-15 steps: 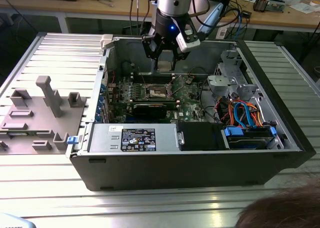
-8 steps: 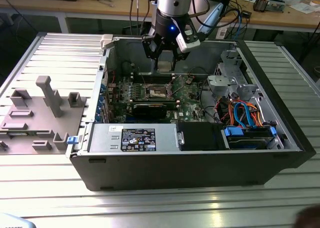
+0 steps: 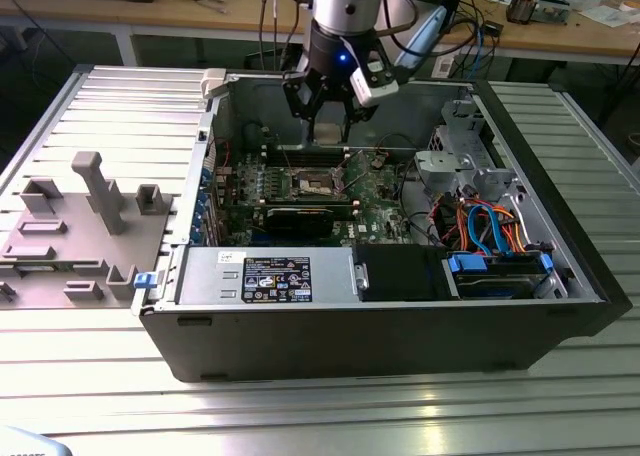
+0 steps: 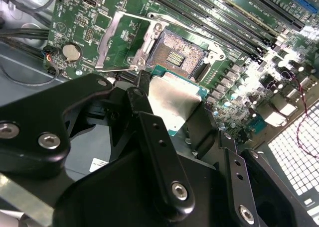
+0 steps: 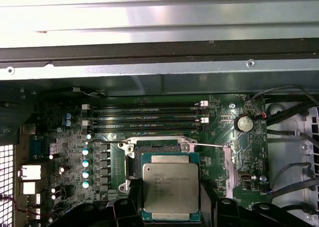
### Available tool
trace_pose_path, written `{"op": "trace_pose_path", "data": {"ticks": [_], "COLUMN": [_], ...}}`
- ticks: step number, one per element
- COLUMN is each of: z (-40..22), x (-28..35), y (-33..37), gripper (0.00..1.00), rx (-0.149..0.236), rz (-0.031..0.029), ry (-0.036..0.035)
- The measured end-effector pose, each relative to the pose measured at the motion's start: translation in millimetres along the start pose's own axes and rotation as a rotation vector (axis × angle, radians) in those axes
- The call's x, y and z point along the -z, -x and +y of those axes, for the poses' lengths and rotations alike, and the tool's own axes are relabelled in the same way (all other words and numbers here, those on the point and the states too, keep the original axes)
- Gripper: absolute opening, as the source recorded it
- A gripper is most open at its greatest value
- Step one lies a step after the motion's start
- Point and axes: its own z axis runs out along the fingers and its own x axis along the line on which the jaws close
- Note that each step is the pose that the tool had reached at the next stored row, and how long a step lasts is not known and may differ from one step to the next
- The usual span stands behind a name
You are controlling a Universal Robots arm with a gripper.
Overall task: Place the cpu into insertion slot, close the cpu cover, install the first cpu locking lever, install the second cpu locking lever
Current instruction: 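Place the cpu into insertion slot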
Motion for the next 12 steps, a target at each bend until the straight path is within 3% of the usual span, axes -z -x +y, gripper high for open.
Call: {"op": "trace_pose_path", "data": {"ticks": [12], "z": [-0.5], "x": [-5.7], "y": [-4.3], "gripper": [0.54], "rx": [0.0], "rz": [-0.0001], "ry": [0.0003]}}
